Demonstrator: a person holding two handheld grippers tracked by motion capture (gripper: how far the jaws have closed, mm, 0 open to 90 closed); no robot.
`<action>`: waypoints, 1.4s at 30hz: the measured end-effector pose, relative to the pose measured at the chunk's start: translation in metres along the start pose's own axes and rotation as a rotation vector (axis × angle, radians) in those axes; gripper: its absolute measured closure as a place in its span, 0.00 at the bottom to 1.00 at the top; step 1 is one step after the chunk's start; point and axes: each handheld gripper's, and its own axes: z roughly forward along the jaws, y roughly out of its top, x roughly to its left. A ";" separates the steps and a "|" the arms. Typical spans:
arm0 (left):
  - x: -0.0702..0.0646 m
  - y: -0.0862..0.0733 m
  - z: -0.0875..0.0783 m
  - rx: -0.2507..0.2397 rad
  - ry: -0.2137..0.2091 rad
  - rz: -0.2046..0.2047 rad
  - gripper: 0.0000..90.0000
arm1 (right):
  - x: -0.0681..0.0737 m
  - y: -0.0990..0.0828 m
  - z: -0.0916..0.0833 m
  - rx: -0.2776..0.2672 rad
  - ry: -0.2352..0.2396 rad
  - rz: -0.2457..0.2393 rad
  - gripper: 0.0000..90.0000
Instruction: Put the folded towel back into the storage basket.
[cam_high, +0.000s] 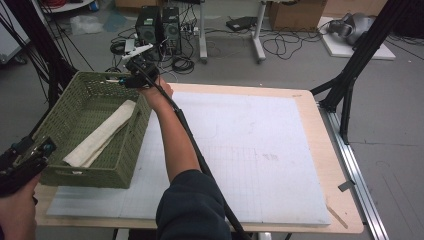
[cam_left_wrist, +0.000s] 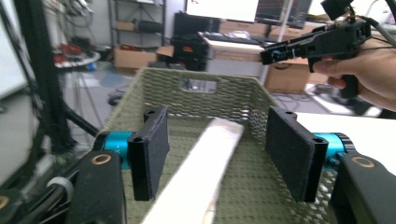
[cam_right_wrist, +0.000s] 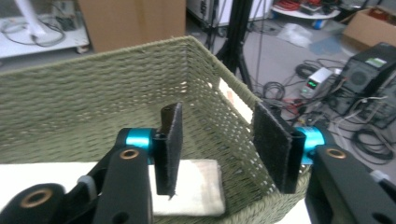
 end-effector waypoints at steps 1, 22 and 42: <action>0.000 0.000 0.001 0.008 -0.018 -0.014 0.40 | -0.001 0.000 -0.003 -0.001 0.010 0.004 0.53; -0.037 0.003 0.017 0.020 -0.264 0.025 0.22 | -0.016 -0.028 -0.106 0.038 0.050 0.048 0.22; -0.105 -0.001 0.052 0.066 -0.524 0.061 0.22 | -0.038 -0.122 -0.244 0.010 -0.088 0.103 0.21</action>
